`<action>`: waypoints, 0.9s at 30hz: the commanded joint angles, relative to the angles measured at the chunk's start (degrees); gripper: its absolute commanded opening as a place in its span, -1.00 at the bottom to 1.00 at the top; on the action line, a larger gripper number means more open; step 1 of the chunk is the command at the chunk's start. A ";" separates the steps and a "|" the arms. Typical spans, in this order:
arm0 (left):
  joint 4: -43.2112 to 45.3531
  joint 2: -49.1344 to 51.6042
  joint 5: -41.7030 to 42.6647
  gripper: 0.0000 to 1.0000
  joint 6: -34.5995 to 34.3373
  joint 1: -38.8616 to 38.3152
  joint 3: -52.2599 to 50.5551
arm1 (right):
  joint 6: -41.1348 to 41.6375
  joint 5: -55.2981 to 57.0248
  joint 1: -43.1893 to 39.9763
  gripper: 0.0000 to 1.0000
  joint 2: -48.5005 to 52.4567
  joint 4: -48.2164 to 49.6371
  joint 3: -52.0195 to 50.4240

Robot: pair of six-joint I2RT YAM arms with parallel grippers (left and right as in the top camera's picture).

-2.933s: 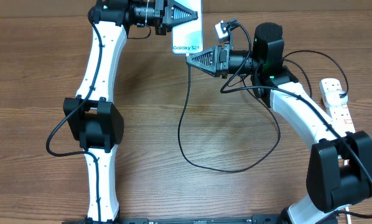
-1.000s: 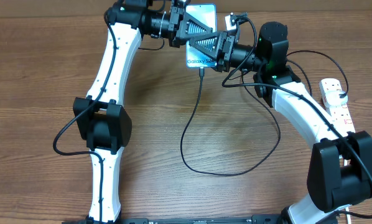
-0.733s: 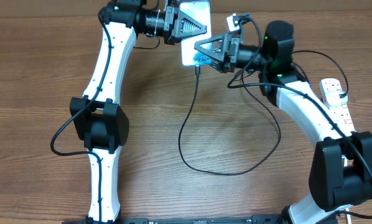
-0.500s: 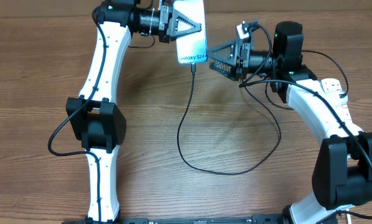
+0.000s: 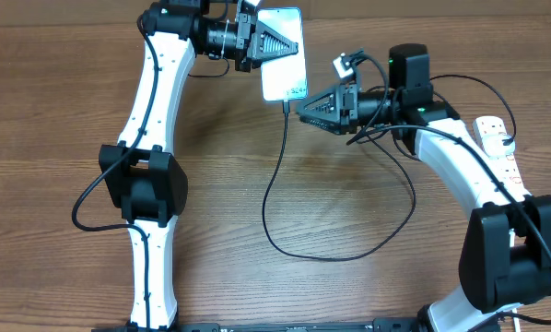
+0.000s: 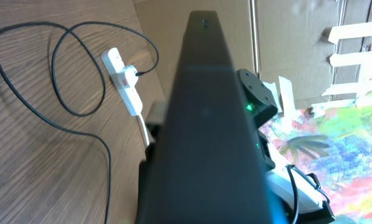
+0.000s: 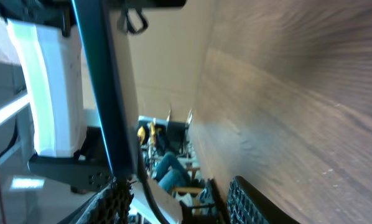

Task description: Plug charger to phone and switch on socket

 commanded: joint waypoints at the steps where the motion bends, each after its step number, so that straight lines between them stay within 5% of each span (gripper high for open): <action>1: -0.04 -0.74 1.70 -0.92 -0.02 -0.39 0.52 | -1.11 -2.27 1.79 -0.01 -0.90 0.22 0.94; 15: -1.57 -0.74 1.64 -0.92 -0.59 -0.52 0.52 | 8.20 -2.21 3.26 -0.51 -0.90 11.96 0.94; 27: -1.51 -0.74 1.86 -0.92 -0.66 -0.48 0.52 | 7.91 -2.12 3.37 -0.44 -0.90 10.19 0.94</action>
